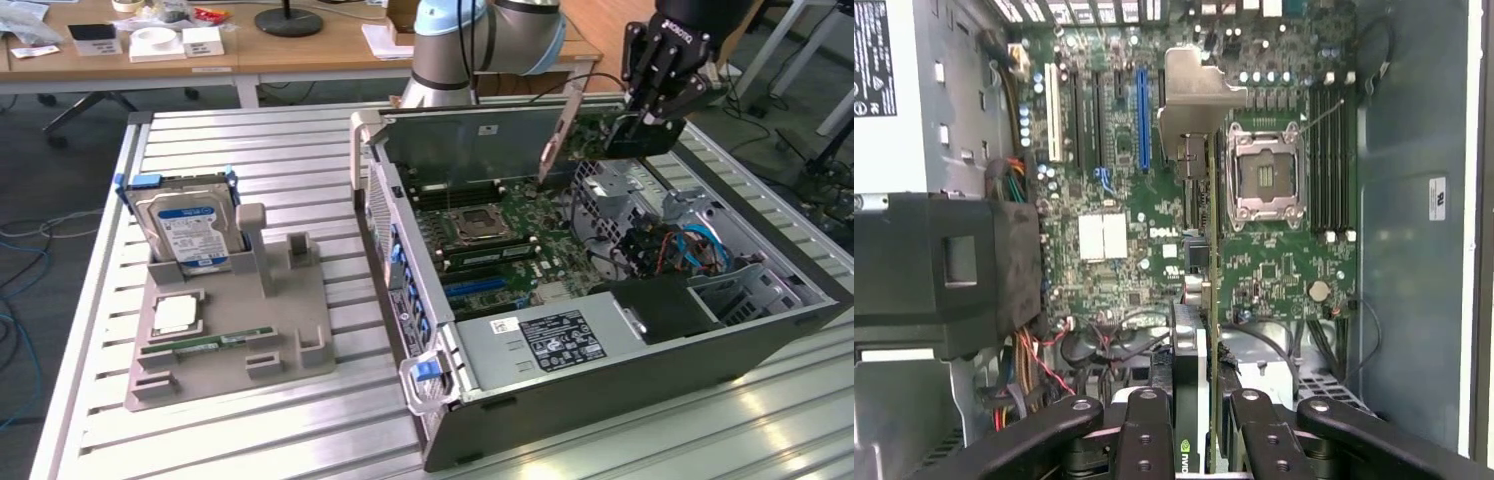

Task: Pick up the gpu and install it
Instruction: 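Insert the gpu into the slot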

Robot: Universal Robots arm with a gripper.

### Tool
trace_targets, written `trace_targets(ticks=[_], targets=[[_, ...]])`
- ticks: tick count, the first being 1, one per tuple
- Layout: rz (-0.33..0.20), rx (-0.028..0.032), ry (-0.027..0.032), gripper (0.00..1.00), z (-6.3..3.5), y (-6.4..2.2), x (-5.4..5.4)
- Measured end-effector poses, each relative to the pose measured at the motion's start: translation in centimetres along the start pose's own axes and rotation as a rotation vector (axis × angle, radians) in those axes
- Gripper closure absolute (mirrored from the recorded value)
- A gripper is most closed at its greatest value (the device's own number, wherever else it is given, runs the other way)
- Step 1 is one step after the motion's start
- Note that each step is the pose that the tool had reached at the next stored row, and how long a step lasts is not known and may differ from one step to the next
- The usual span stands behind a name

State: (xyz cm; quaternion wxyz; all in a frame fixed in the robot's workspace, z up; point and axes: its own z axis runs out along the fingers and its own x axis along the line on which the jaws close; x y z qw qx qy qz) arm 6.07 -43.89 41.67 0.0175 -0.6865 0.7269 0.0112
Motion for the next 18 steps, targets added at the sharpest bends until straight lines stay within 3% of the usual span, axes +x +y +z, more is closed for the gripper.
trace_targets(ticks=[3,4,11,18], targets=[[-0.004,0.0185,-0.0026,0.73,0.14,0.22,0.02],[-0.005,0.0218,-0.0031,0.73,0.17,0.26,0.02],[-0.005,0.0224,-0.0032,0.73,0.18,0.29,0.02],[0.004,0.0227,-0.0029,0.73,0.30,1.01,0.07]])
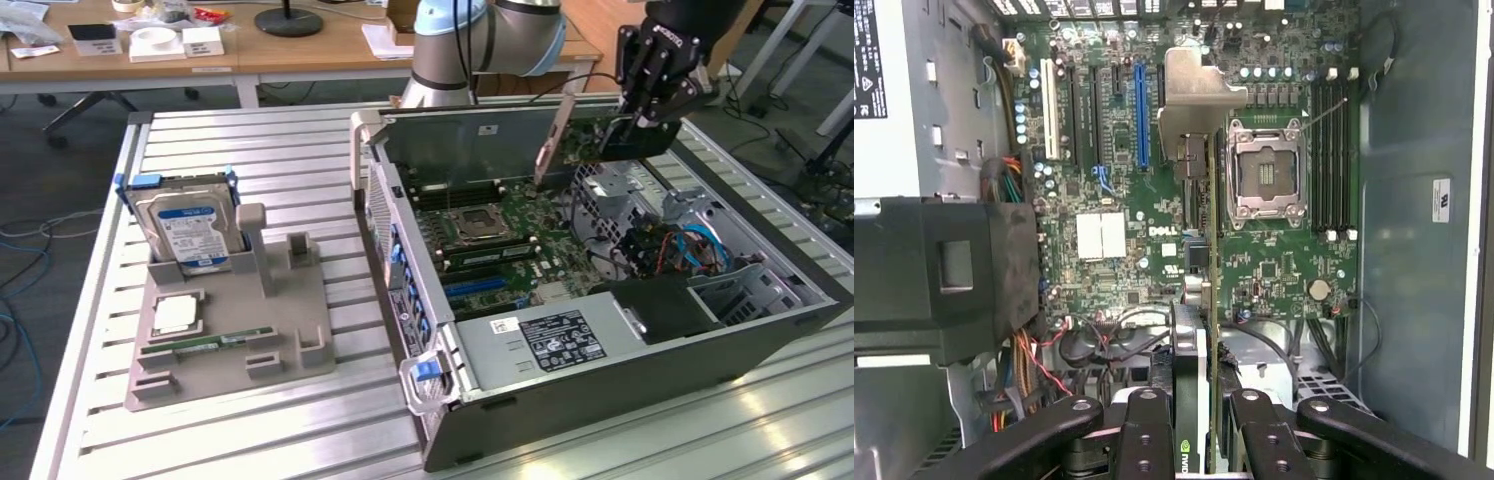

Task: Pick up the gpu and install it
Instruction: 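Insert the gpu into the slot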

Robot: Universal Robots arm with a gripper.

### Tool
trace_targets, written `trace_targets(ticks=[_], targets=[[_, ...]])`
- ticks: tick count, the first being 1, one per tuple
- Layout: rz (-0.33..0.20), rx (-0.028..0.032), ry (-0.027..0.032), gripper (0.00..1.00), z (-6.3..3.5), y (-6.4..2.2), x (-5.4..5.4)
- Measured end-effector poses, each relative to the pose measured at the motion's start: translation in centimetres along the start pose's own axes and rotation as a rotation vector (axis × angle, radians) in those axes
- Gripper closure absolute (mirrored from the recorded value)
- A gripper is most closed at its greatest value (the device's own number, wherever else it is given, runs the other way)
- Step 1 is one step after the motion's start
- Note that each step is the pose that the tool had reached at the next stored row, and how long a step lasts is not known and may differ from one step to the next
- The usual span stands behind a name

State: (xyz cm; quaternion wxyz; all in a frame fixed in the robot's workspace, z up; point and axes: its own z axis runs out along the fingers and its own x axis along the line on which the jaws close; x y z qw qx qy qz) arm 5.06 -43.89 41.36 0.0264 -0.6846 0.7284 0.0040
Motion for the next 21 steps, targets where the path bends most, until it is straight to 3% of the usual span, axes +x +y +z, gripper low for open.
trace_targets(ticks=[21], targets=[[0.010,0.0005,0.0003,0.73,0.24,1.28,0.1]])
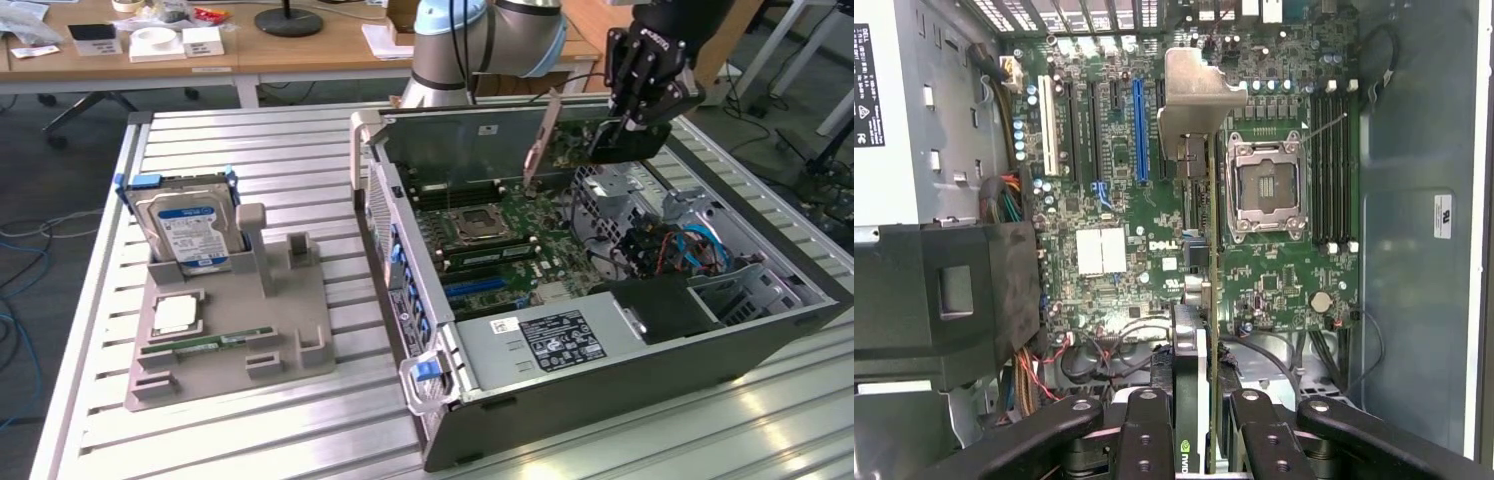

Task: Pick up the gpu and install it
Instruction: 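Insert the gpu into the slot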

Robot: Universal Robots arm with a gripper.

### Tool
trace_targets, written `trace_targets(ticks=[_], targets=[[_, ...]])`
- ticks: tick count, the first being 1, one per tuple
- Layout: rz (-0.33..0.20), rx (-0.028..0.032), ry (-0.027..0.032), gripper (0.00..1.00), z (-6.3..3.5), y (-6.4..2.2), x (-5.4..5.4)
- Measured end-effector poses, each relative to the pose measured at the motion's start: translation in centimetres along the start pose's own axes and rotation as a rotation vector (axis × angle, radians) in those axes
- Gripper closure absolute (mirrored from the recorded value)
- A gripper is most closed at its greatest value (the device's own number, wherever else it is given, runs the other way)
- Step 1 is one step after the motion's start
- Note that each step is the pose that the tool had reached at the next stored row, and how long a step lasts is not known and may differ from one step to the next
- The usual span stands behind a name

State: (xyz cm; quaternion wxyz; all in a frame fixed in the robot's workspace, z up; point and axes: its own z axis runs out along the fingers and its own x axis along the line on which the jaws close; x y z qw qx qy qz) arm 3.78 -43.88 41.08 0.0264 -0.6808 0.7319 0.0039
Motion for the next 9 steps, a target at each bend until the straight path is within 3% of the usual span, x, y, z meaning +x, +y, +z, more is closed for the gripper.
trace_targets(ticks=[9], targets=[[0.001,0.0001,0.0001,0.73,0.02,0.11,0.01]])
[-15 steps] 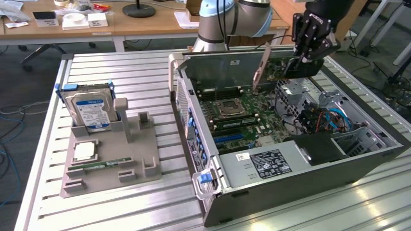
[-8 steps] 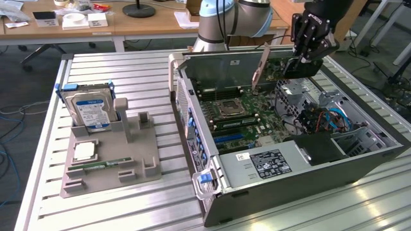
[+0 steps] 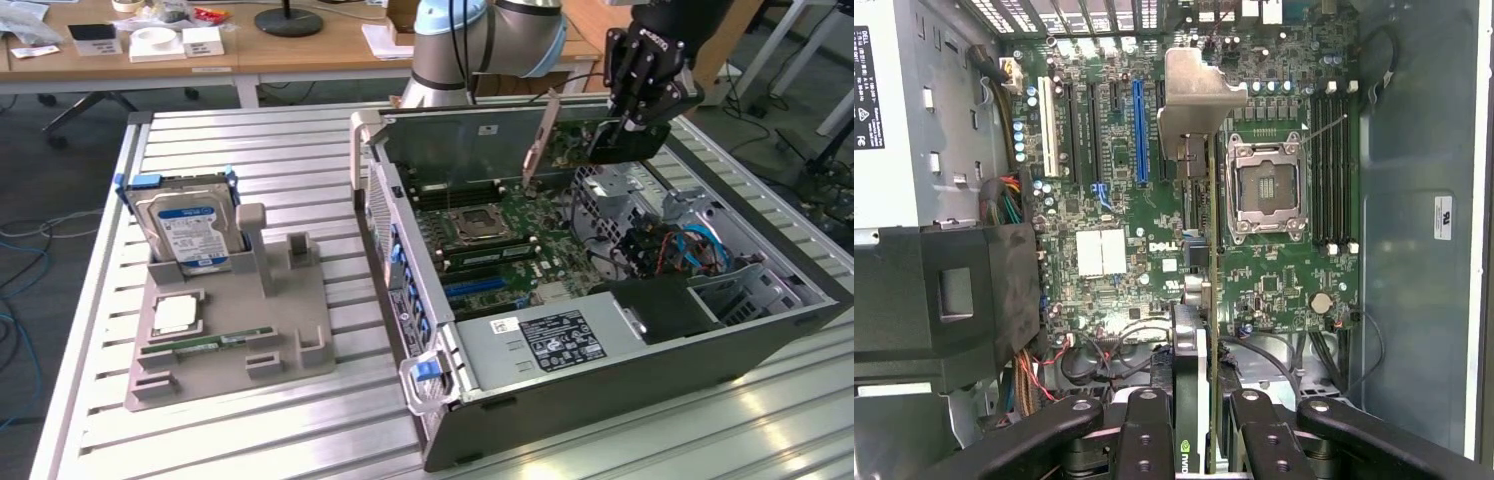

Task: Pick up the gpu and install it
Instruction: 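Insert the gpu into the slot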

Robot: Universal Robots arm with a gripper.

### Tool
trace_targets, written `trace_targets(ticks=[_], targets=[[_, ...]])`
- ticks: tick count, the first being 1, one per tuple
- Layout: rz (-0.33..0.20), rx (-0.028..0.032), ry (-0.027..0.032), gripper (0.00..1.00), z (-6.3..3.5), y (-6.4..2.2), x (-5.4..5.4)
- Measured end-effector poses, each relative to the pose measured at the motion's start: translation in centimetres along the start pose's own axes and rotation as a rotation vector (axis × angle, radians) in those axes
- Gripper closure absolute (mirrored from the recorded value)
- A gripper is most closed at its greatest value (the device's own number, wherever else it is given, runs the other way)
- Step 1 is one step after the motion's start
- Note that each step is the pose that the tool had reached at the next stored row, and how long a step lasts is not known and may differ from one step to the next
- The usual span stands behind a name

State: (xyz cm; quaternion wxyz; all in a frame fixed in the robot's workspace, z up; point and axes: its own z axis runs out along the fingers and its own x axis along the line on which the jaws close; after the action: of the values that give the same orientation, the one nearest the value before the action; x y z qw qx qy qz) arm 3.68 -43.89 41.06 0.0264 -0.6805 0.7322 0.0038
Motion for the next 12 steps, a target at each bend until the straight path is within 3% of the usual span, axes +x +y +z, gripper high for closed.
trace_targets(ticks=[12], targets=[[0.000,0.0000,-0.0001,0.73,0.29,0.01,0.01]])
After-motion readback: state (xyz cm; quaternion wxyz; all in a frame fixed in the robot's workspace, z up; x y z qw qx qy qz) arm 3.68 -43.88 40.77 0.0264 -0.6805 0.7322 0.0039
